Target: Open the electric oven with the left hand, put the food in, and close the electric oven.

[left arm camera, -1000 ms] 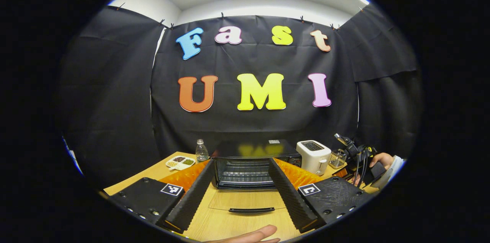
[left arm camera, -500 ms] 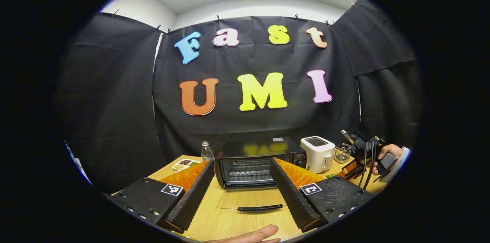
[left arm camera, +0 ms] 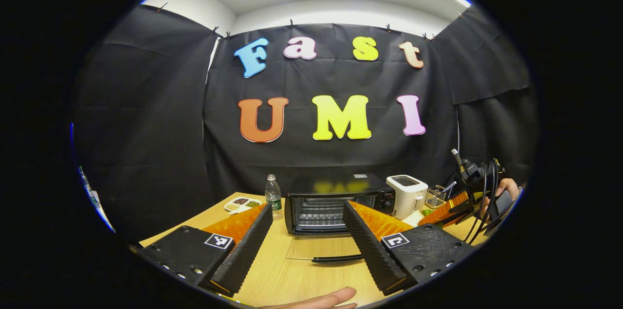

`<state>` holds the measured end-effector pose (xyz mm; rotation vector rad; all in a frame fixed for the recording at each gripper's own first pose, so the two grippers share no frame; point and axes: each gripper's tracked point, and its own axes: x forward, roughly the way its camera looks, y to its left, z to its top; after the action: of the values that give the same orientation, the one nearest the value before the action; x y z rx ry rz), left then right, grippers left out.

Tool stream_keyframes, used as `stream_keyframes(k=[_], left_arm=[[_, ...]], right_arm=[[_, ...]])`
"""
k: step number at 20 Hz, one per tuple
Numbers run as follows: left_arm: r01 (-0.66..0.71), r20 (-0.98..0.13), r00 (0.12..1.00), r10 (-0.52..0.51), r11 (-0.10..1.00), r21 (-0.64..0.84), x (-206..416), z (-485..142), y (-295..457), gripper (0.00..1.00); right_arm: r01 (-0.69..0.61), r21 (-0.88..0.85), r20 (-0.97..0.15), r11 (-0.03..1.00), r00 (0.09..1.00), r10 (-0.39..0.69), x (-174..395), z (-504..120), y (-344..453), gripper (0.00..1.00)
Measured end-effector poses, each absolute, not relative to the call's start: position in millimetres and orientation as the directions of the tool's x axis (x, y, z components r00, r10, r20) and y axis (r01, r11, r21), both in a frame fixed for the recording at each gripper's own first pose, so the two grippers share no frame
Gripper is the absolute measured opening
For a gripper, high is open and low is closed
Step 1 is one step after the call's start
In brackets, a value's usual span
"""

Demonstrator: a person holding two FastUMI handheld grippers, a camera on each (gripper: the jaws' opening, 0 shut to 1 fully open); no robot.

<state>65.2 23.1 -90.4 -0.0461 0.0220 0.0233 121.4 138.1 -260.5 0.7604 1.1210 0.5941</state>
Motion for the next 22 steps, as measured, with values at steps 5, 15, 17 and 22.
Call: stream_keyframes(k=[5, 15, 17, 22], left_arm=[[0.001, -0.020, 1.000, -0.002, 0.997, -0.072, 57, -93, 37, 0.95], [-0.029, -0.028, 0.999, 0.027, 0.996, -0.090, 41, -101, 79, 0.95], [-0.039, -0.034, 0.999, 0.037, 0.996, -0.086, 39, -103, 85, 0.95], [-0.080, -0.061, 0.995, 0.075, 0.993, -0.085, 32, -113, 104, 0.95]], right_arm=[[-0.037, 0.839, -0.462, 0.542, 0.476, 0.748, 130, -260, 204, 0.43], [0.045, 0.906, -0.290, 0.420, 0.790, 0.541, 212, -277, 291, 0.43], [0.079, 0.901, -0.283, 0.426, 0.851, 0.441, 241, -284, 296, 0.43], [0.069, 0.862, -0.269, 0.502, 0.902, 0.338, 298, -302, 321, 0.43]])
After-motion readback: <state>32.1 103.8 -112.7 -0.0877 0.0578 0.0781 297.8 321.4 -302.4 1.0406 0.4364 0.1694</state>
